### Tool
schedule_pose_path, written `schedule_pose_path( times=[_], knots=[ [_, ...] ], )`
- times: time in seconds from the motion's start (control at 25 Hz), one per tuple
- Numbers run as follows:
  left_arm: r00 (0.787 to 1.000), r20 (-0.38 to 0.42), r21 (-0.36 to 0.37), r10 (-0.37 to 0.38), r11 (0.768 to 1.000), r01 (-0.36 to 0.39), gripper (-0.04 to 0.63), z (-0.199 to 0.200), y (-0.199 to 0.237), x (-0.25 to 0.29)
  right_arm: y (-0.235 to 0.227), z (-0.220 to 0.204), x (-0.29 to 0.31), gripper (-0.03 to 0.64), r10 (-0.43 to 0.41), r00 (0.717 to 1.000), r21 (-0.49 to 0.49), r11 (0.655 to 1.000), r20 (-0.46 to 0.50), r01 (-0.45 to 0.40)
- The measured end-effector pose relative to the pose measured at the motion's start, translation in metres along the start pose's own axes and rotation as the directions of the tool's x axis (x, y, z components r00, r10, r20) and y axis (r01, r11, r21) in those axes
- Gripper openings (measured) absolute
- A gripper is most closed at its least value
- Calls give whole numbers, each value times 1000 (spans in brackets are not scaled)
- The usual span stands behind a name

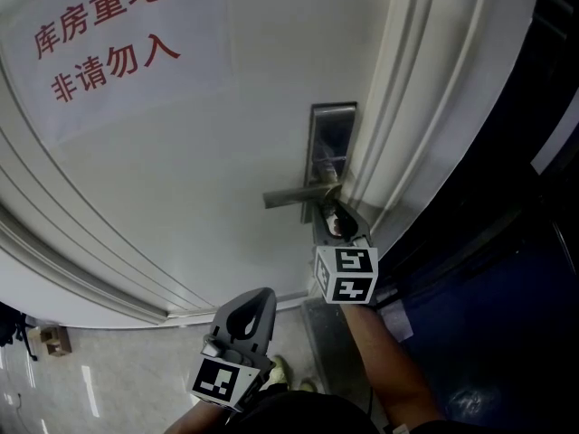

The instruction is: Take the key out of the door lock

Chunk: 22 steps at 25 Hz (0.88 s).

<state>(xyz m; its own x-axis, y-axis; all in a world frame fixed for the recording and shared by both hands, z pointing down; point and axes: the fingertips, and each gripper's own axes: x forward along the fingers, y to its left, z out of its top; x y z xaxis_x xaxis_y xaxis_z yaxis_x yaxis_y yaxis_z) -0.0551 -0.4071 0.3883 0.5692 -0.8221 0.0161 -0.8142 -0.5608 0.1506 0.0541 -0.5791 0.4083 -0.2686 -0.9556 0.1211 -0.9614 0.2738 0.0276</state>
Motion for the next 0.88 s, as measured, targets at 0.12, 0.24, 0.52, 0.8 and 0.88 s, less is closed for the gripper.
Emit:
schedule_pose_path(
  times=[0.12, 0.24, 0.52, 0.8, 0.88],
  knots=[
    [1000, -1, 0, -7, 1000, 7, 6, 0, -6, 1, 1, 1, -7, 138, 6, 1000, 2, 1000, 2, -6],
    [1000, -1, 2, -16, 1000, 16, 6, 0, -12, 1, 1, 2, -14, 138, 14, 1000, 12, 1000, 4, -14],
    [1000, 4, 10, -24, 1000, 24, 6, 1, -27, -4, 2, 9, -40, 138, 45, 998, 24, 999, 34, -46],
    [999, 15, 22, -31, 999, 31, 6, 5, -45, -11, 13, 23, -86, 138, 114, 990, 35, 993, 81, -117],
    [999, 16, 23, -33, 999, 33, 6, 6, -50, -13, 18, 27, -102, 138, 134, 987, 35, 990, 92, -138]
  ],
)
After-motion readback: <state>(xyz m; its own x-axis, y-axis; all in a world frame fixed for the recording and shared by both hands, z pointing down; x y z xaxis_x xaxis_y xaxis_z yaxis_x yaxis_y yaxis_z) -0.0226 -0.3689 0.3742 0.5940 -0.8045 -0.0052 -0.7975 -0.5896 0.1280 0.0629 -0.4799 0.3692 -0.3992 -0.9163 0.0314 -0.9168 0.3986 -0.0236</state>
